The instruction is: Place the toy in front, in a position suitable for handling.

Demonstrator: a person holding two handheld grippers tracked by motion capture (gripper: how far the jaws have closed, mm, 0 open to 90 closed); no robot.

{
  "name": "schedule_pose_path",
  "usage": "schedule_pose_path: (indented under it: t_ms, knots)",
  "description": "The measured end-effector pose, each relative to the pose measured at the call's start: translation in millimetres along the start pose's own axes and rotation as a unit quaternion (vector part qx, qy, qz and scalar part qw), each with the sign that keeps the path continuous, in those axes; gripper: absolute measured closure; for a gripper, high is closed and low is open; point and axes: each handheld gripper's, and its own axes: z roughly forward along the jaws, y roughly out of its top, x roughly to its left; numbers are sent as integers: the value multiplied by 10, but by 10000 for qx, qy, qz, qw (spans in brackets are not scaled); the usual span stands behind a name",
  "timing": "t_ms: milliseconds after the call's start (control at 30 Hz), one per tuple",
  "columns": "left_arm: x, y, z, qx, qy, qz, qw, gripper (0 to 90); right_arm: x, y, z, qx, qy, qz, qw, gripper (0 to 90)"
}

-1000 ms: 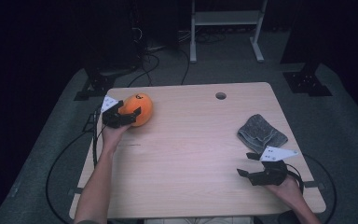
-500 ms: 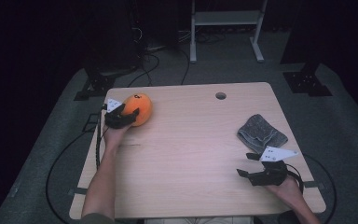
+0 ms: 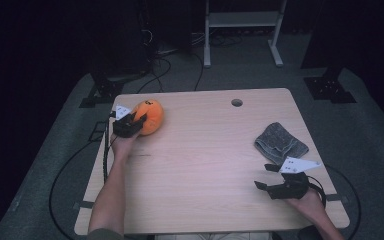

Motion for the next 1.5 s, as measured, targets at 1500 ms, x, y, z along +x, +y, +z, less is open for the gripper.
schedule_pose_path:
  t_ms: [1500]
  knots:
    - [-1416, 178, -538, -577, -2601, 947, 9592, 649, -76, 12, -47, -142, -52, 30, 9999, 245]
